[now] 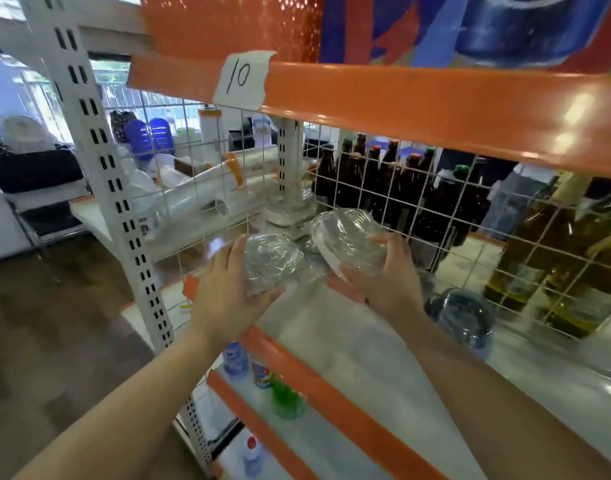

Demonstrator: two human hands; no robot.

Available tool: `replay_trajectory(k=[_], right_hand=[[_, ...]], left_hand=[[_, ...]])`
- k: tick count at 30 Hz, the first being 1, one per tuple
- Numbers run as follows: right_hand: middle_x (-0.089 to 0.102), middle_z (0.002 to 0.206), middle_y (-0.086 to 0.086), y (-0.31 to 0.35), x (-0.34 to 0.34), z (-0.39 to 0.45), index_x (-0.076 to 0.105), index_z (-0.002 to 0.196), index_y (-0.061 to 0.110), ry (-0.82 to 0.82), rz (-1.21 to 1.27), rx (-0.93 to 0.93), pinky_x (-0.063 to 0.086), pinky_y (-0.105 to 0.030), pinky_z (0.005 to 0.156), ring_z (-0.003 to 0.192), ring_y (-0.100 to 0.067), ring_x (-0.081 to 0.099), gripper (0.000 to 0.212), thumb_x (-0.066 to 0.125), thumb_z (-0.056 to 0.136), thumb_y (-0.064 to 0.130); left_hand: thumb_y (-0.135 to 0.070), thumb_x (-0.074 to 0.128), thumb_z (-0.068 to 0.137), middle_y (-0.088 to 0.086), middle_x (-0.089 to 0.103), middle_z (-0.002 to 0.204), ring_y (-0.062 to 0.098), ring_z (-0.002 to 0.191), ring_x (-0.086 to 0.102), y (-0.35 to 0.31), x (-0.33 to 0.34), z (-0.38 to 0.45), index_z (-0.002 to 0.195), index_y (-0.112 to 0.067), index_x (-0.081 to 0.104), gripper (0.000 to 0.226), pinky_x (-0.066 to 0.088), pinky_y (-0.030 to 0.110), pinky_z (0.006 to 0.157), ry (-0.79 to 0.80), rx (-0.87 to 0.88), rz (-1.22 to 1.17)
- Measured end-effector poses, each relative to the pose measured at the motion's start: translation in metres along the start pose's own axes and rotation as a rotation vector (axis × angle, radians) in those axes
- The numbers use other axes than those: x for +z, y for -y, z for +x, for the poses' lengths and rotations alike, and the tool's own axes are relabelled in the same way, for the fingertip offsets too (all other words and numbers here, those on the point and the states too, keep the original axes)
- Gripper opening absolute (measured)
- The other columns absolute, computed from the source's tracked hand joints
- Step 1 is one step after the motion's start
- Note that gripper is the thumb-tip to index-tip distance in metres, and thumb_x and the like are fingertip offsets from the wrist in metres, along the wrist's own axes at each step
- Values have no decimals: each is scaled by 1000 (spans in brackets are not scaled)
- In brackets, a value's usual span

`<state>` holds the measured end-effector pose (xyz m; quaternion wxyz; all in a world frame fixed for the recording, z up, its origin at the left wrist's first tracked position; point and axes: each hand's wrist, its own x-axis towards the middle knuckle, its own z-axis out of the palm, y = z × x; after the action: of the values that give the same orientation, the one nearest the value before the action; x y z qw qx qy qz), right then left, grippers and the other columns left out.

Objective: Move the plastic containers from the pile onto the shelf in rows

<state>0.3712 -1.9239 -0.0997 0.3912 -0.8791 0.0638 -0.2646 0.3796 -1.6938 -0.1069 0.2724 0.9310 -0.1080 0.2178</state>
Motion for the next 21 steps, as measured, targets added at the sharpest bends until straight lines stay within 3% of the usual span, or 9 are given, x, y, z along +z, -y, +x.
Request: replay_trajectory(k=[3,6,11,17,21], right_hand=[[48,125,-1,0,21,17,46,118,21,-32,-39,-2,45,-35,84,112,-20,48,59,77,70,40],[46,127,0,4,39,31,46,117,23,-62,-38,44,45,-43,91,116,-22,46,57,75,72,39],[44,124,-1,9,69,44,45,118,20,-119,-110,89,44,-34,81,112,-26,48,57,75,73,40],[34,107,9,25,92,45,50,117,15,-247,-169,135,41,-41,97,109,-19,42,61,80,68,36],[36,106,13,32,100,40,46,109,26,-297,-144,165,46,-35,85,98,-11,43,56,81,67,37]], left_hand=[[-62,69,71,15,38,146,32,135,33,12,4,21,147,-7,29,102,28,40,110,18,6,-28],[-76,51,65,13,39,144,33,133,35,30,7,47,146,-9,30,108,32,43,107,28,36,-25],[-52,71,74,5,30,150,26,136,31,63,13,90,149,-17,23,96,32,41,107,100,33,-126],[-51,74,71,4,44,130,28,108,55,96,20,123,146,-14,29,95,46,45,95,170,66,-241],[-52,72,73,2,41,132,28,110,53,109,27,133,146,-15,28,93,46,45,93,247,90,-302]])
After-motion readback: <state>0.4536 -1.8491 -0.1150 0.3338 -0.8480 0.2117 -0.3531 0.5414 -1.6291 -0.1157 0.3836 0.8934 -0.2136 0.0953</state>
